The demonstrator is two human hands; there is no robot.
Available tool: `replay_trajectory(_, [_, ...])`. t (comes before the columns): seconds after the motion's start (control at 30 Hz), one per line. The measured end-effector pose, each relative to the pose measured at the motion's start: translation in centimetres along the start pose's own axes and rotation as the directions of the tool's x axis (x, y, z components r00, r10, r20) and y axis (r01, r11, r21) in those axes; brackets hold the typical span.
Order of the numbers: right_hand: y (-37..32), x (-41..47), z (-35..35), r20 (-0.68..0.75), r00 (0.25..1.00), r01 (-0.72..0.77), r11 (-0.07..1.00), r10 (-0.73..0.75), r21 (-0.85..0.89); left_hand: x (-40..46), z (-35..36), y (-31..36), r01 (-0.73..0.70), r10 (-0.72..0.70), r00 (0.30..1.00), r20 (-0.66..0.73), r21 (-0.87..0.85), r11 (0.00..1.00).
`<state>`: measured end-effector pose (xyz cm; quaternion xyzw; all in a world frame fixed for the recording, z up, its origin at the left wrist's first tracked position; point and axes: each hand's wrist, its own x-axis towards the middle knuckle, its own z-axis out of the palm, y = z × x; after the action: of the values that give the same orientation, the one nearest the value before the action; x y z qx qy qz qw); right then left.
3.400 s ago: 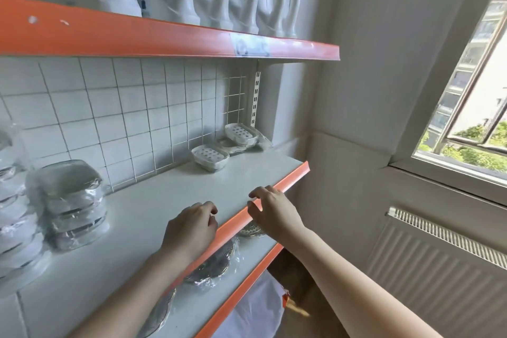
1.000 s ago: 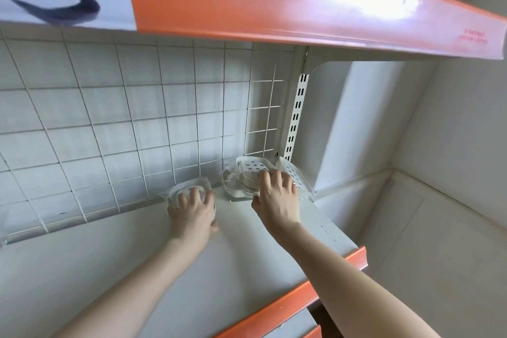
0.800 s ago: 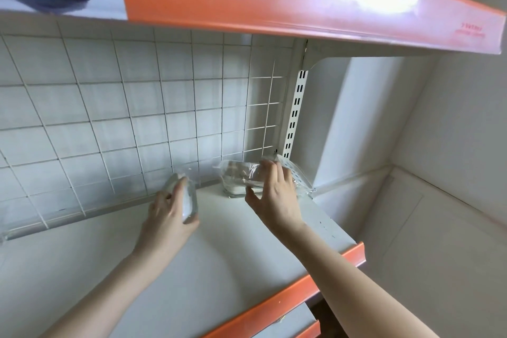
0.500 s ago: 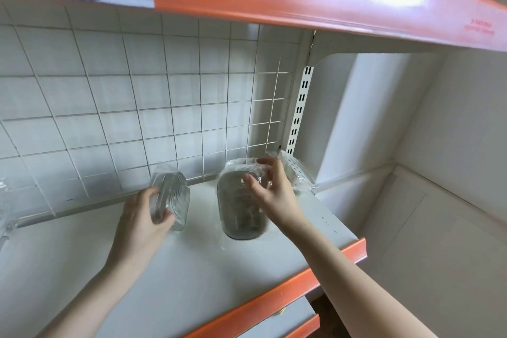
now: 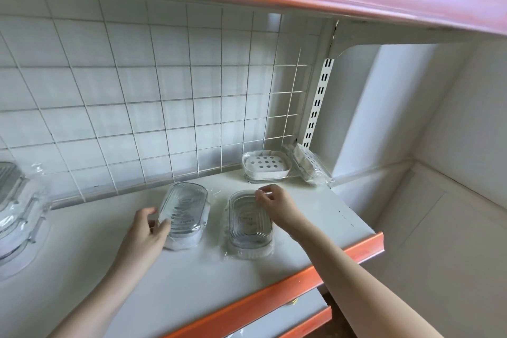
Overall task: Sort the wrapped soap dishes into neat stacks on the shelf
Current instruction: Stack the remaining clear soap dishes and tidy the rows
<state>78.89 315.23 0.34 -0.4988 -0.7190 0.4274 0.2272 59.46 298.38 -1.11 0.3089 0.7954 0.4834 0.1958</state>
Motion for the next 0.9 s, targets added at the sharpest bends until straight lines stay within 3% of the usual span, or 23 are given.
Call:
replay_trajectory(0.1, [-0.5, -0.2, 0.2, -0.021, 0.999, 0.023, 0.996, -0.025, -0.09, 0.1, 0.2, 0.2, -0.037, 0.037, 0.999, 0.006, 0.075, 0.997])
replay_trajectory(0.27, [-2.4, -1.9, 1.6, 0.021, 0.991, 0.126, 0.878, -0.131, -0.462, 0.4, 1.3, 1.2, -0.177, 0.194, 0.981, -0.018, 0.336, 0.925])
replay_trajectory(0.43, [-3.7, -4.2, 4.5, 0.057, 0.998, 0.065, 0.775, -0.037, -0.629, 0.8, 3.5, 4.3, -0.23, 0.258, 0.966, 0.026, 0.544, 0.807])
replay_trajectory(0.67, [-3.2, -4.4, 5.1, 0.0, 0.996, 0.074, 0.791, -0.092, -0.607, 1.6, 5.2, 3.7, -0.168, 0.206, 0.978, 0.042, 0.746, 0.645])
replay_trajectory(0.9, [-3.3, -5.0, 5.4, -0.075, 0.987, 0.072, 0.815, -0.14, -0.576, 1.4, 5.0, 2.7, -0.141, 0.238, 0.971, -0.022, 0.749, 0.647])
